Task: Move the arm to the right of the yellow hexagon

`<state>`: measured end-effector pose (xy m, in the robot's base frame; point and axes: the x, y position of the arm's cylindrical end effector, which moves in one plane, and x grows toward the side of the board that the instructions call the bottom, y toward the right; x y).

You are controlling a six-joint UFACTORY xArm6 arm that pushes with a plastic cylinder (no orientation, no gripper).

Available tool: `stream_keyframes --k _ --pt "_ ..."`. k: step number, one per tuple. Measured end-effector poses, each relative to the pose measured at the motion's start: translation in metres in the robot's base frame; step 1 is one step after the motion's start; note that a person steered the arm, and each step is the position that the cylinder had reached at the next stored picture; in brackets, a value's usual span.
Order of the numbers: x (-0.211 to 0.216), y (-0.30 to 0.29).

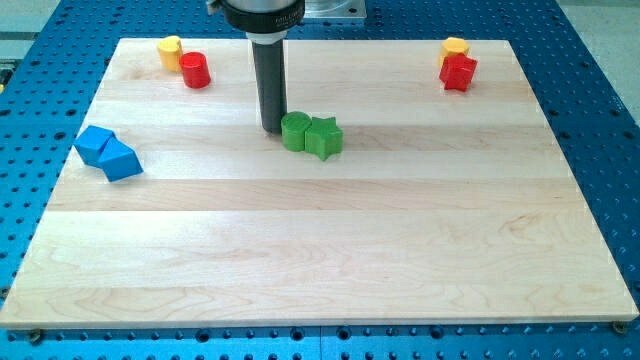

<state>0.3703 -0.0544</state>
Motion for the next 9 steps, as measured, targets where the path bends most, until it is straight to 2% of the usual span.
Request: stream_keyframes --k 1,2,3,4,7,8,9 --pt "-0.019 0.004" --pt "-0.057 0.030" --pt "-0.070 0.045" --pt "-0.052 0.022" --pt "-0.051 0.019" --pt "-0.042 0.084" --pt "-0.017 0.196"
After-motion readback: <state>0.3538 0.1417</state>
